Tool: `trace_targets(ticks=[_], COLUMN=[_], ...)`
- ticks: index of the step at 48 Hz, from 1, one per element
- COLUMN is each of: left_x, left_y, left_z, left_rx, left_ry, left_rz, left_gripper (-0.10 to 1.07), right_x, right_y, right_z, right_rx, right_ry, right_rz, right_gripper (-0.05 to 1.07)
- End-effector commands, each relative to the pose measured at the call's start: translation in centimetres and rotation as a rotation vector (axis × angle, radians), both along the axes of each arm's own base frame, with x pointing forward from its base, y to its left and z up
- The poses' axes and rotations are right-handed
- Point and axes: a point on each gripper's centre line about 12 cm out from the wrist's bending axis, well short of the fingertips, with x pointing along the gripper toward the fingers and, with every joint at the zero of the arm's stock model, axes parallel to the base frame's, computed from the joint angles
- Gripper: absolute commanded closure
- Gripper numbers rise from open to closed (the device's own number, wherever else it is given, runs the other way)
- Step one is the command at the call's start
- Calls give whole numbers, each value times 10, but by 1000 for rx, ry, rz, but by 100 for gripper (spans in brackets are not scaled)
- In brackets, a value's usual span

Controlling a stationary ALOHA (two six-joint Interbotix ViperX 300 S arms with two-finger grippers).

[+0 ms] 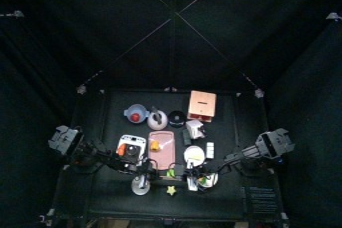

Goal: Place cleaver in holder

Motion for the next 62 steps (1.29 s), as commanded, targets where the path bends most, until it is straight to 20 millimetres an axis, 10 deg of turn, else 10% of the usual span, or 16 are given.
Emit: trace_targets(ticks=[1,31,62], left_x=[2,3,49], left_y=[3,90,215], left_z=[19,71,70], left_rx=[-26,-52,-12], left_ry=[-57,-210,-251], left_rz=[20,271,591], left_gripper=[34,18,18], right_x=[0,-36,-56], right_y=[-1,-15,-72], right_z=[24,79,132], right_rx=[19,142,308], right_ry=[-65,22,73], right_rz=[-2,-240,-750], right_gripper=[63,63,64])
